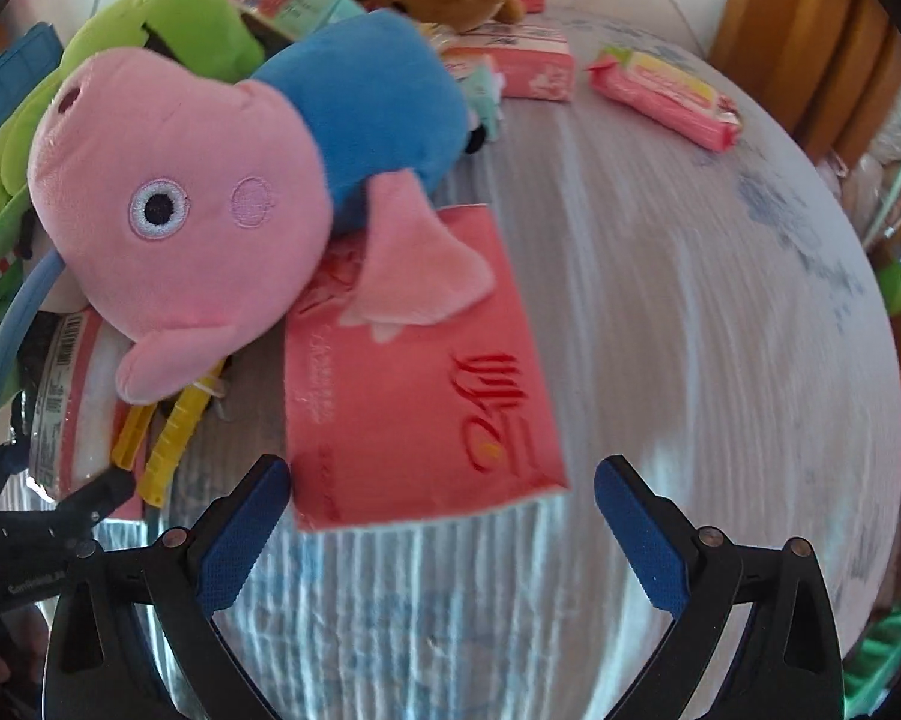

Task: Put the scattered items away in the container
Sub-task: 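Grasp the white-pink tissue pack with the left tool while the right tool grasps the pink tissue pack, then lift both tissue packs over the blue crate with both tools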

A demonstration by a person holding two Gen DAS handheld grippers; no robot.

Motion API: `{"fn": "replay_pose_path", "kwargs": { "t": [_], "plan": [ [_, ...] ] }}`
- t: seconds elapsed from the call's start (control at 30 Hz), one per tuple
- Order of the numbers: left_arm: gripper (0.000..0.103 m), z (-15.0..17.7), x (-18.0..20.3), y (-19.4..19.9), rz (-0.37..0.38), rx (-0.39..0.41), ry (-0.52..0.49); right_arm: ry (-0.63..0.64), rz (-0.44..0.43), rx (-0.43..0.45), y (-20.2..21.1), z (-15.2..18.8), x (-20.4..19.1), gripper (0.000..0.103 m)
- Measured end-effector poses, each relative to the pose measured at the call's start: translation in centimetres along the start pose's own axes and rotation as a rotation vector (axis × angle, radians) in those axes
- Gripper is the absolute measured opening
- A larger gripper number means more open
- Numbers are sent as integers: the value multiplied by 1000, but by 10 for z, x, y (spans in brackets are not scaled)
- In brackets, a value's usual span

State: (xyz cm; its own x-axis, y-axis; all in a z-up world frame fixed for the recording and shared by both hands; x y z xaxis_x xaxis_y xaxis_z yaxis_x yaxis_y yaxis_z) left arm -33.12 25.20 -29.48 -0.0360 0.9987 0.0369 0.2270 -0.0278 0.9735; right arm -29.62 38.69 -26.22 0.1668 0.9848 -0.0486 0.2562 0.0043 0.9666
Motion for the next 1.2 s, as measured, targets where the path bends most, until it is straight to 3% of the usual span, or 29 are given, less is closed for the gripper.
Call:
{"fn": "replay_pose_path", "kwargs": {
  "t": [0.23, 0.33, 0.5, 0.6, 0.67, 0.77, 1.2],
  "plan": [
    [101, 5, -3, -6, -4, -1, -2, 20, 16, -62, -39, -1, 1, 103],
    [101, 5, -1, -5, -22, 29, -11, 39, 41, -11, -41, 2, 4, 103],
    [103, 3, 0, -3, -13, 56, 8, -3, 13, 91, -34, 7, 7, 103],
    [102, 3, 0, -1, -14, 51, 3, 44, 49, 89, -34, 11, 2, 103],
    [96, 6, 0, 4, -15, 50, -2, 27, 17, 77, -31, 12, 3, 103],
    [92, 12, 0, 10, -14, 55, 1, 17, -4, 117, -21, 16, 4, 94],
    [92, 53, -3, 76, -2, 119, -15, -25, -77, 79, 19, 88, -8, 89]
  ]
}}
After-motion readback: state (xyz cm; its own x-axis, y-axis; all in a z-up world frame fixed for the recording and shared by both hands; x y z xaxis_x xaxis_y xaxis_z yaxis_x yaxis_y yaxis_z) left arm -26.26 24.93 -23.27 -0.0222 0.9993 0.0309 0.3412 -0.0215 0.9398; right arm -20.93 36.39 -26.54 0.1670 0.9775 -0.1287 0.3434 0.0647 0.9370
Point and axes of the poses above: each gripper's, at about its wrist camera, not at the fingertips, and y roughly against the way its jaws point, x to its right, z to its underside, the point moved 7 cm from there along -y, roughly the way its jaws point, and after that the axes turned 7 degrees about -x, right-handed, at the moved point
